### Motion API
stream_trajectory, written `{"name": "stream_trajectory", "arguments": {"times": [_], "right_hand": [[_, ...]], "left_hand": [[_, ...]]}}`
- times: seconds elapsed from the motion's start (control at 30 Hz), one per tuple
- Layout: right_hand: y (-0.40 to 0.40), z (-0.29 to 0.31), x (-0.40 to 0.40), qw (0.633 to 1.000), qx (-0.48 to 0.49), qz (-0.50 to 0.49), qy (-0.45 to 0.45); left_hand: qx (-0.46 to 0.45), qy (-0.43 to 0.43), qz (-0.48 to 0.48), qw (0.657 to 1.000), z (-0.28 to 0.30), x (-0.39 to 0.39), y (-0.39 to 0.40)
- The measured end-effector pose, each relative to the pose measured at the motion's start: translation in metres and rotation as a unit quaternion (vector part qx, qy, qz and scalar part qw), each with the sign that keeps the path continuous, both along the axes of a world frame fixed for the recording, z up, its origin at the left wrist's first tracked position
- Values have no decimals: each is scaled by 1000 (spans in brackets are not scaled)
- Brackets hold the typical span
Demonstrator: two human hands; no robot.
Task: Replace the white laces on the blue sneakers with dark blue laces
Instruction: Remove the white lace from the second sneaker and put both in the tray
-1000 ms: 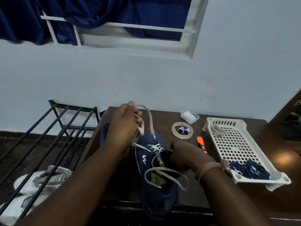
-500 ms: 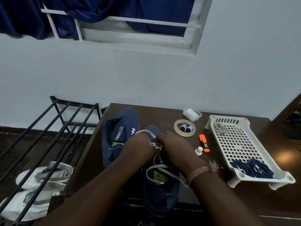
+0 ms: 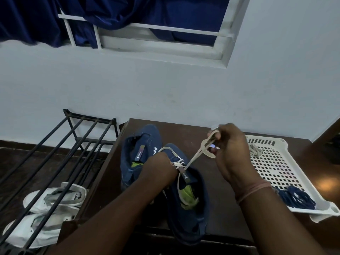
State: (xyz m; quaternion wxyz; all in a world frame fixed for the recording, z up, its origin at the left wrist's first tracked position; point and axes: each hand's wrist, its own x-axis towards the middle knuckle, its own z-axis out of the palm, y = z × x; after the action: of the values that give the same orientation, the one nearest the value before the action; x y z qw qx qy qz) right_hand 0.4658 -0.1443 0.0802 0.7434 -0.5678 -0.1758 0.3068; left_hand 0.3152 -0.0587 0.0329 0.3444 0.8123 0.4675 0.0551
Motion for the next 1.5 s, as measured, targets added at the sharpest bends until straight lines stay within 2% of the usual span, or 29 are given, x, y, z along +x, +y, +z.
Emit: {"name": "stream_trajectory", "arguments": {"times": [0.13,0.23,0.4,0.47,0.5,0.53,0.57,0.6,0.67,0.8,0.97,1.07,1.13,1.2,1.27,1.33,1.37,1.43,1.47,1.5], "right_hand": [[-12,27,2,974,201,-13,105],[-23,38,10,964,222,-4,150],[-34,44,25,963,241,-32,116],[-31,36,30,987,140,-58,60],[-28,29,31,997,24,-62,-29],[-25,21,30,980,-120,-41,-156],[-23,12,25,934,-234,7,-268],[-22,4,18,888,-303,61,-340],[-21,-9,0,833,-376,161,-372],[-15,-20,-23,763,-432,207,-435],[-15,-23,-24,739,-442,203,-467],[-15,-27,-14,745,-457,186,-449],[-16,-27,-10,741,-470,187,-442],[-18,-27,-8,739,-473,181,-444],[-18,-27,-9,738,-474,171,-448],[-18,-27,-7,740,-478,156,-447],[-18,-26,-6,739,-481,149,-447],[-18,-25,-5,735,-487,148,-448],[-18,-26,-5,735,-486,152,-448],[-18,-27,-6,736,-485,158,-445]], "left_hand": [[-2,-8,14,1000,-8,1,2],[11,-8,14,1000,-9,1,0],[54,-28,-17,998,-15,1,-3],[84,-45,-44,994,-19,3,-5],[104,-44,-60,992,-20,4,-6],[133,-42,-72,988,-22,5,-6],[165,-39,-79,982,-24,6,-7],[196,-36,-82,977,-26,6,-7],[244,-25,-88,966,-27,7,-8],[272,-21,-106,956,-28,10,-7],[257,-67,-84,960,-24,13,-6],[186,-117,-20,975,-21,16,-6],[92,-163,11,982,-18,16,-3],[-4,-205,-8,979,-12,16,-5],[-41,-208,-50,976,-6,18,-10],[4,-154,-85,984,0,19,-13],[71,-102,-112,986,0,18,-12],[208,-4,-164,964,-3,15,-8],[240,7,-172,955,-5,14,-7],[227,-16,-173,958,-6,13,-6]]}}
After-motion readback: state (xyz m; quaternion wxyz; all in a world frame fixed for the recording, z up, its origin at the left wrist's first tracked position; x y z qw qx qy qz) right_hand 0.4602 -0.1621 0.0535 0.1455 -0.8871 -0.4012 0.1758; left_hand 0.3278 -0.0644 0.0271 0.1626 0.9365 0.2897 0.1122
